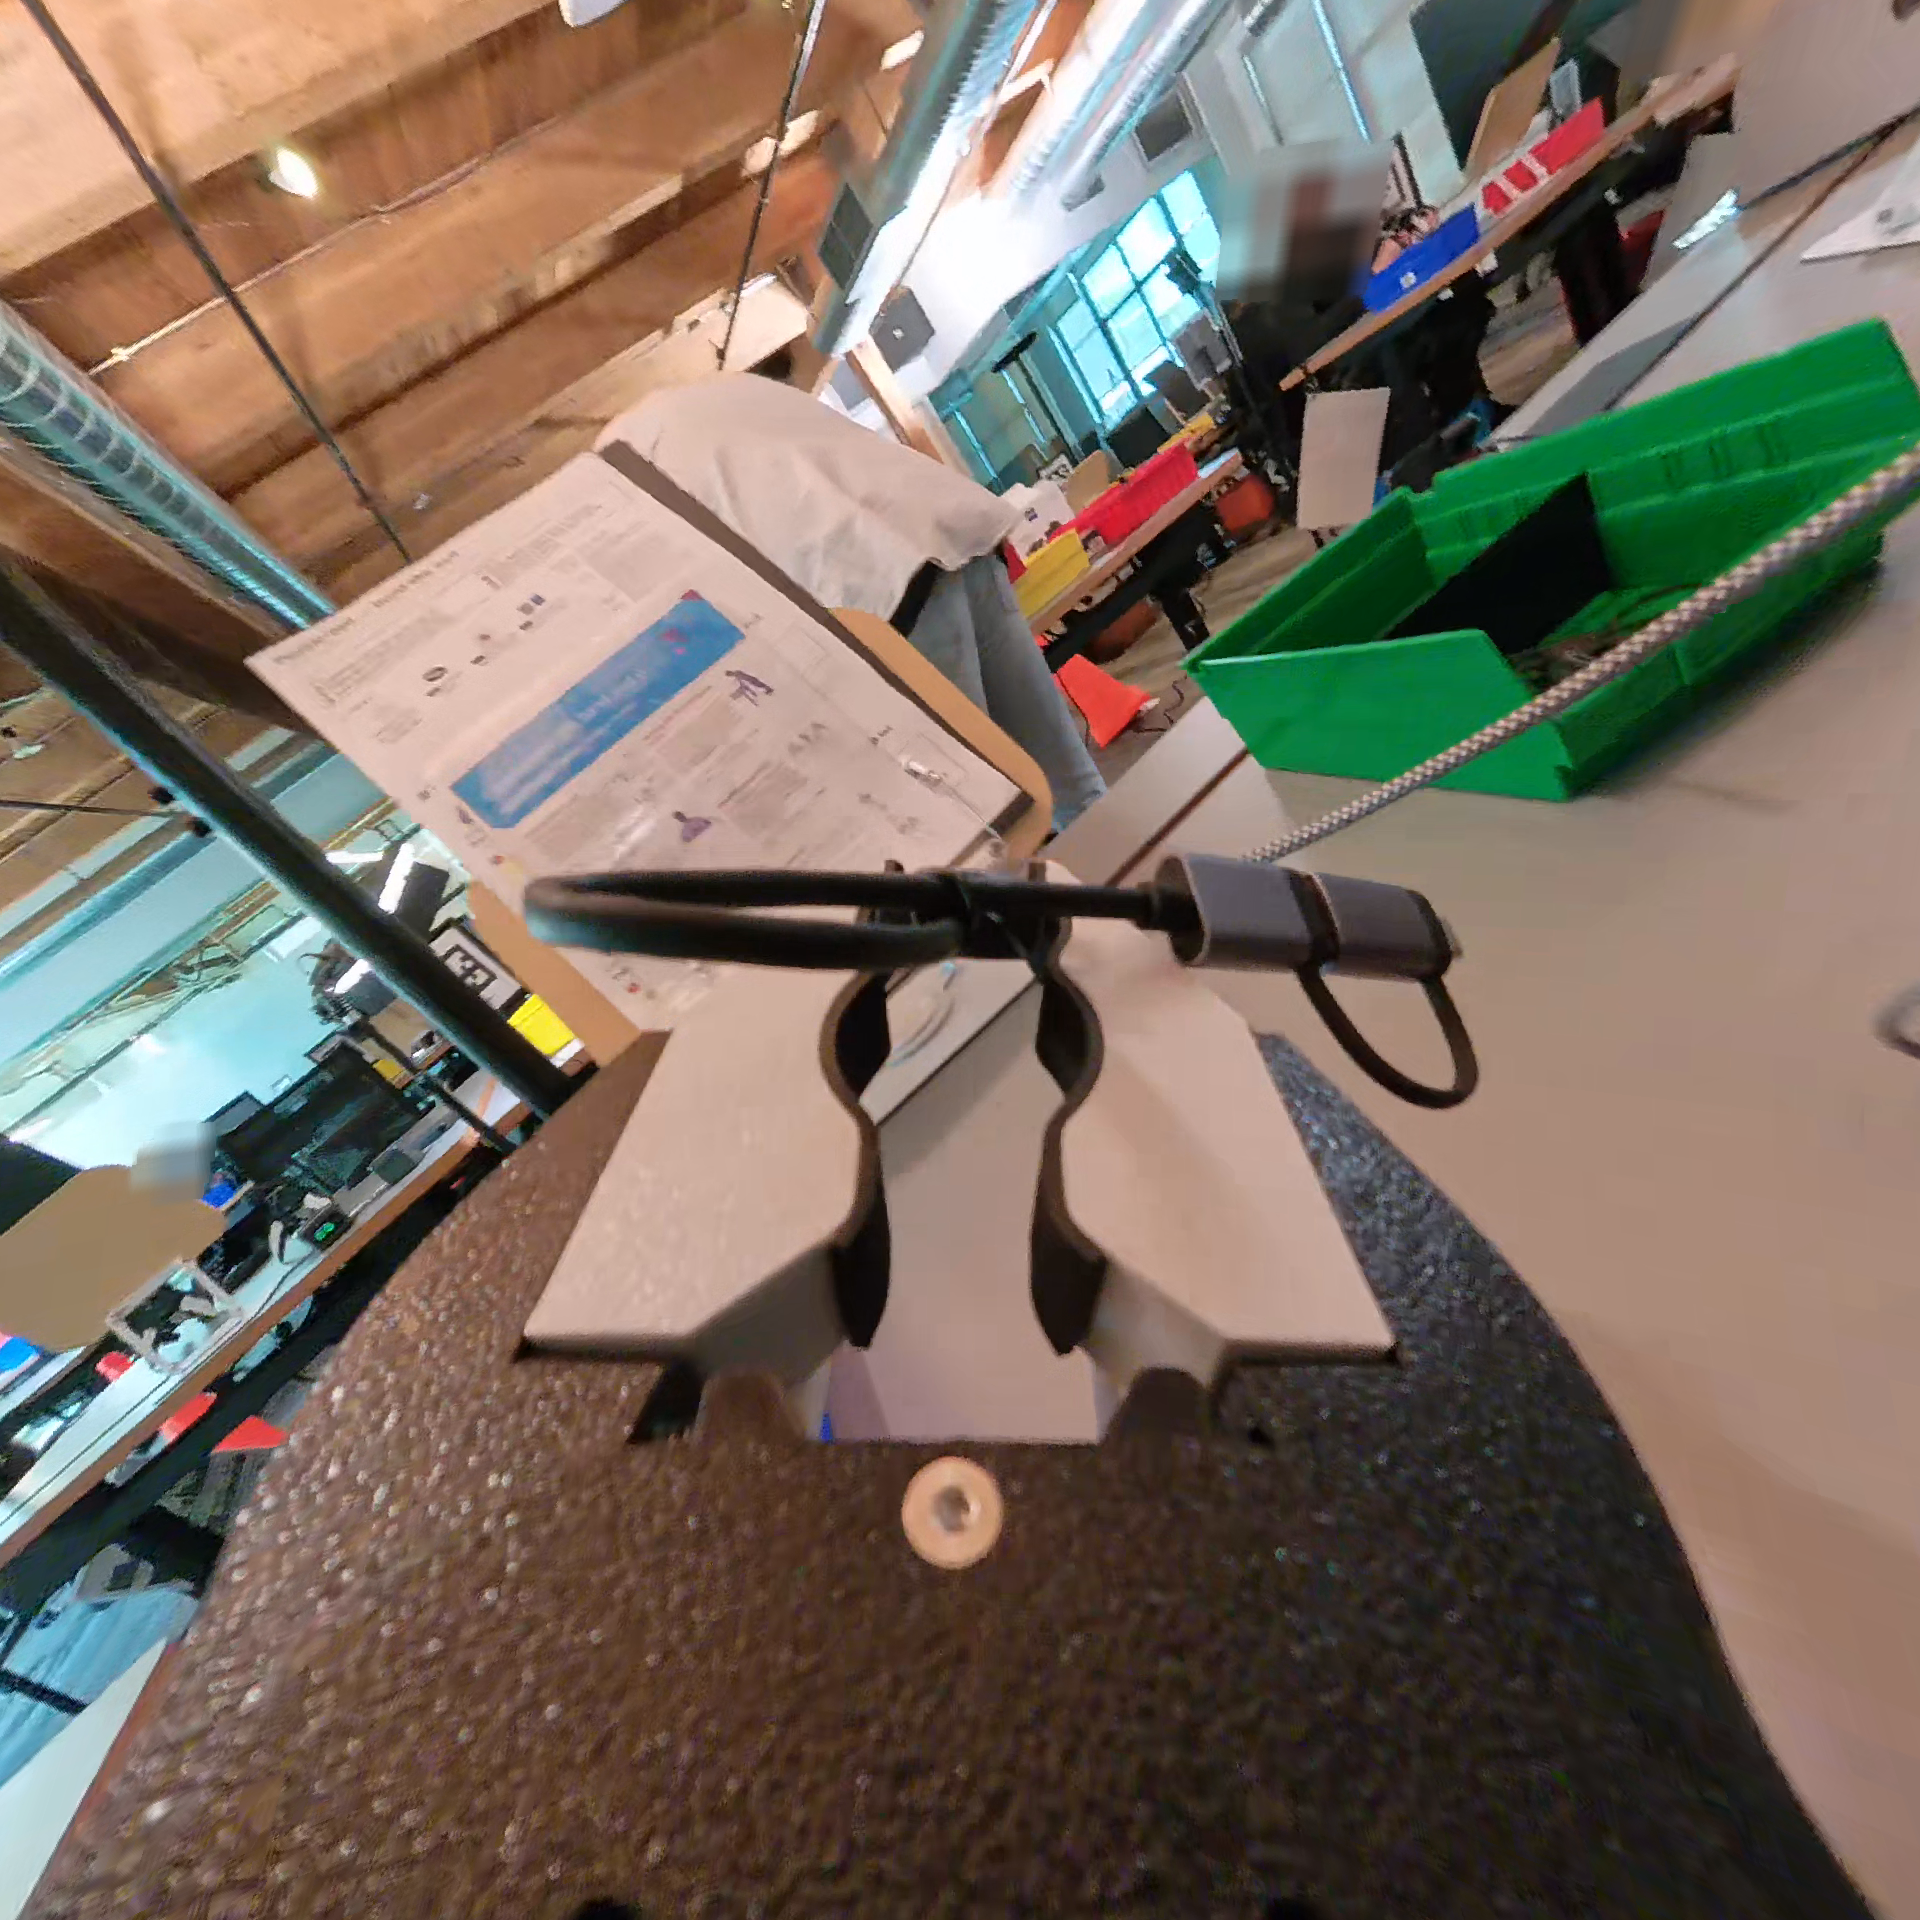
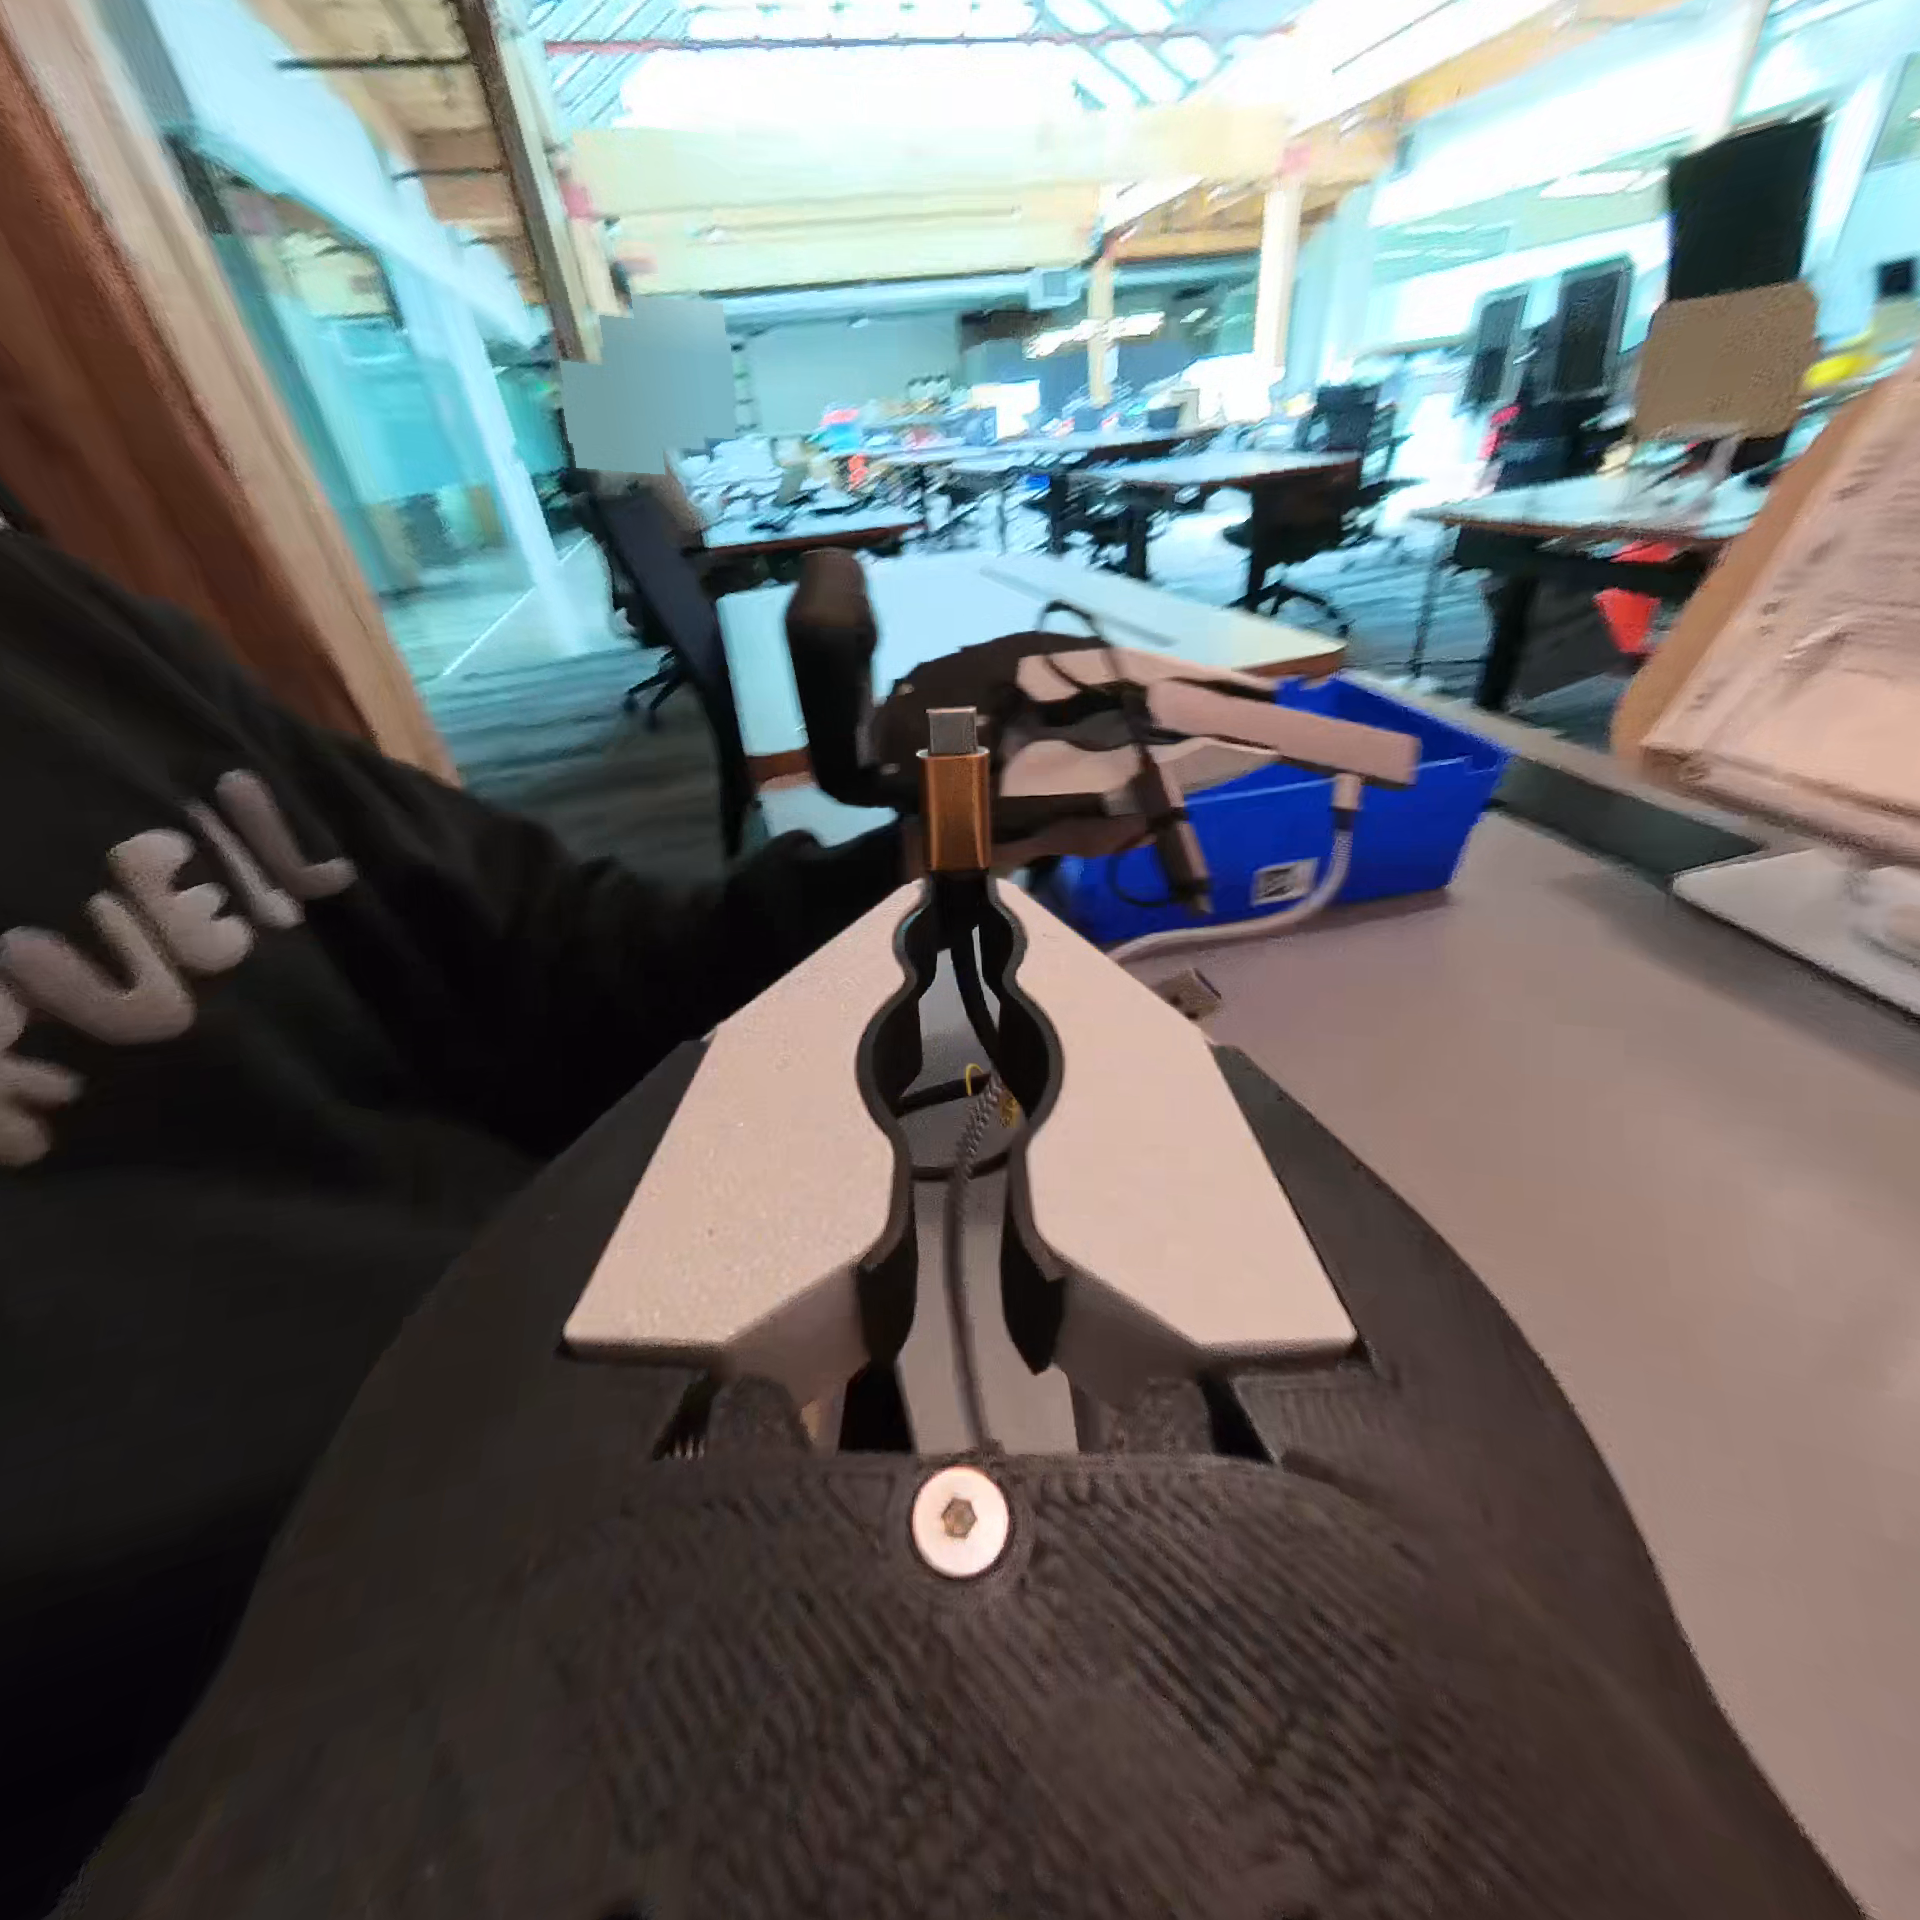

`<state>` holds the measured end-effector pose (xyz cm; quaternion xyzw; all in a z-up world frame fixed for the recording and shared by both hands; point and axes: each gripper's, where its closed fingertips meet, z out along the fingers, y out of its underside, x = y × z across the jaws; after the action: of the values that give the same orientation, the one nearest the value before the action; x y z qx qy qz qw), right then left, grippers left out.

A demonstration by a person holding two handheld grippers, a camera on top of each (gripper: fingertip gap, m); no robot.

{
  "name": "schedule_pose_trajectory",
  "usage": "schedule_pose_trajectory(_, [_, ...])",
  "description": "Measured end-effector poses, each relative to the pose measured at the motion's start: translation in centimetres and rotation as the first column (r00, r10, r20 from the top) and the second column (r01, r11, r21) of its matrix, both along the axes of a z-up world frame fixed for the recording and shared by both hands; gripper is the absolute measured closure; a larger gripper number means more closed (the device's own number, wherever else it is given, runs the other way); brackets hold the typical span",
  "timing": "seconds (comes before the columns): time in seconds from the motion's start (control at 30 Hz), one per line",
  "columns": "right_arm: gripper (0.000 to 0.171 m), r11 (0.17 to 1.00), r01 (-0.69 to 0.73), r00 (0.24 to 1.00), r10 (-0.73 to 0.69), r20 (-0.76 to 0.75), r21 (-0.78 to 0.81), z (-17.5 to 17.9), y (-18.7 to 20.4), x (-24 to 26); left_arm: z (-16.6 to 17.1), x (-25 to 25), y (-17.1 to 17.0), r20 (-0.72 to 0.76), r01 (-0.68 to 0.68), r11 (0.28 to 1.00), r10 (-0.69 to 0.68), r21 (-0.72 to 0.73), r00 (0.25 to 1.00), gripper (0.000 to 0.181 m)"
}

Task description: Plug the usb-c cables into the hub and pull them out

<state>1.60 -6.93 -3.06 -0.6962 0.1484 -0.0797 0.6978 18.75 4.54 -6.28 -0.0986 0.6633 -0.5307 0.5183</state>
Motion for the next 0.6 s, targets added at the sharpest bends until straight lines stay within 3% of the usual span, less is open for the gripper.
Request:
schedule_pose_trajectory(0.07, [0.165,1.000,-0.011,0.999,0.010,-0.053,-0.024,-1.0,0.7,0.3,-1.3,-0.6,-1.5,-0.010,0.041,0.999,-0.041,0.014,0.999,0.160])
schedule_pose_trajectory(0.13, [0.165,0.994,0.063,0.994,-0.071,-0.079,-0.092,-3.4,1.5,2.6,-2.2,-1.6,-3.2,-0.035,0.100,0.995,-0.100,0.000,0.994,0.160])
schedule_pose_trajectory(0.2, [0.165,0.985,0.013,0.991,-0.035,-0.126,-0.174,-6.4,2.8,3.5,-2.6,-2.4,-4.6,-0.073,0.162,0.986,-0.165,-0.039,0.984,0.160])
schedule_pose_trajectory(0.3, [0.165,0.990,-0.107,0.982,0.091,-0.168,-0.089,-6.8,4.8,3.4,-2.9,-2.4,-5.2,-0.078,0.169,0.985,-0.171,-0.037,0.982,0.160])
schedule_pose_trajectory(0.47, [0.165,0.987,-0.146,0.967,0.129,-0.218,-0.062,-8.0,6.7,4.7,-3.3,-1.2,-5.1,-0.122,0.169,0.983,-0.177,-0.077,0.977,0.160])
schedule_pose_trajectory(0.53, [0.165,0.978,-0.173,0.957,0.138,-0.256,-0.119,-9.7,7.5,5.1,-2.7,-1.8,-5.9,-0.158,0.255,0.952,-0.281,-0.168,0.947,0.160])
schedule_pose_trajectory(0.6, [0.165,0.974,-0.221,0.951,0.203,-0.235,-0.054,-9.3,8.4,4.7,-1.6,-2.3,-6.5,-0.214,0.340,0.884,-0.417,-0.320,0.883,0.160])
